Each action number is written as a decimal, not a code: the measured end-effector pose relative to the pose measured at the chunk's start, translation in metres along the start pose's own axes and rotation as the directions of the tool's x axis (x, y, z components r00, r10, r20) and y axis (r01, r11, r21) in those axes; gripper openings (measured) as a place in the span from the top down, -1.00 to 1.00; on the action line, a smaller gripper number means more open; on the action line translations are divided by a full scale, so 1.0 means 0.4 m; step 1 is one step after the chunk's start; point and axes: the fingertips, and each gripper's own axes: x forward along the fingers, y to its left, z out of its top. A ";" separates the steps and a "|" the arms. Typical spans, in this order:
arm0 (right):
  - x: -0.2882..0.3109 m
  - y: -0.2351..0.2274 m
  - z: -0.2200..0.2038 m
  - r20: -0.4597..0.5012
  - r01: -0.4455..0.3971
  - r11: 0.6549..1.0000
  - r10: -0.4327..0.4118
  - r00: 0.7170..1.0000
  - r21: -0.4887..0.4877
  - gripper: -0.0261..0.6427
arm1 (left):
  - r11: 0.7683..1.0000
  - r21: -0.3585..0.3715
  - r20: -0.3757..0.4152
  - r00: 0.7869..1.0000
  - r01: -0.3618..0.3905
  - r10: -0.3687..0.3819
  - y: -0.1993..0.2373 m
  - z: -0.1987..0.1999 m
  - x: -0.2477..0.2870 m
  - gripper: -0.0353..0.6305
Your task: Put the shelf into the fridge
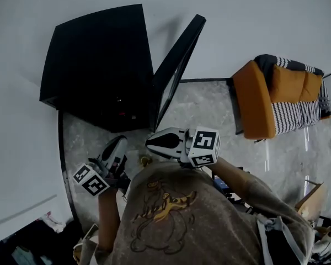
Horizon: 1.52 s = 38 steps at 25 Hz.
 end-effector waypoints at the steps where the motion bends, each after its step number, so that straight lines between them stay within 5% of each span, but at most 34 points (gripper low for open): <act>1: -0.004 0.005 0.005 0.004 -0.012 1.000 0.012 1.000 -0.008 0.85 | 1.000 0.026 -0.009 1.000 0.012 -0.012 -0.009 -0.003 0.005 0.88; 8: -0.021 0.012 0.011 -0.021 -0.049 0.998 0.048 0.999 -0.046 0.85 | 0.985 0.165 -0.090 0.995 0.053 -0.038 -0.016 -0.031 0.025 0.88; 38: -0.022 0.015 -0.006 -0.074 -0.050 0.998 0.046 0.996 -0.044 0.85 | 0.989 0.146 -0.130 0.991 0.031 -0.012 0.036 -0.066 -0.004 0.88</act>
